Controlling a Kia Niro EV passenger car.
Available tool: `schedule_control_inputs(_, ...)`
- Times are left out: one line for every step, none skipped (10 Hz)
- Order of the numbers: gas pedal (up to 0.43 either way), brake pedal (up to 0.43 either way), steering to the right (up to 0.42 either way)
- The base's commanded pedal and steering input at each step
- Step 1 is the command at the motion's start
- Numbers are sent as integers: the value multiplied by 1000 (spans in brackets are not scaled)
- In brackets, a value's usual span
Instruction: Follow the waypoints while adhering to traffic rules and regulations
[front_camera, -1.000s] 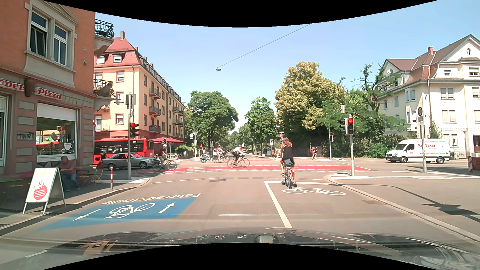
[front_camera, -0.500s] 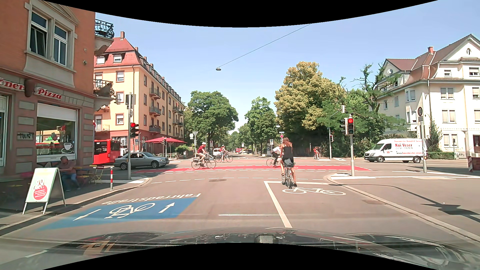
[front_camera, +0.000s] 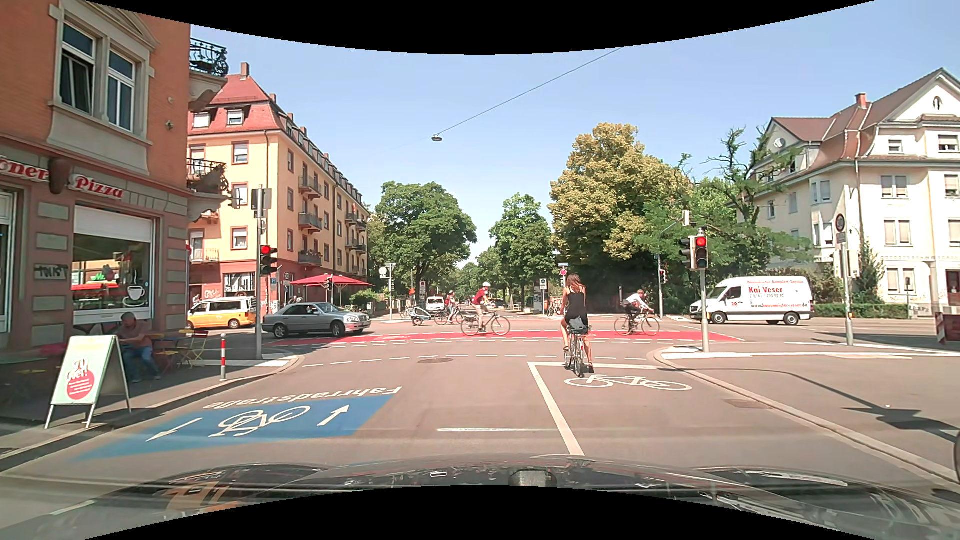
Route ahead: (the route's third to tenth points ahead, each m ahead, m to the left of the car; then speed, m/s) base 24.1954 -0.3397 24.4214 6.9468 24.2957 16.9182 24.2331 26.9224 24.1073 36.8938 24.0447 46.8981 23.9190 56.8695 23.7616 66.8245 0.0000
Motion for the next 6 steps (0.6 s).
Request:
schedule_control_inputs(0, 226, 3)
schedule_control_inputs(0, 226, 4)
schedule_control_inputs(0, 226, 4)
schedule_control_inputs(0, 226, 4)
schedule_control_inputs(0, 226, 3)
schedule_control_inputs(0, 226, 4)
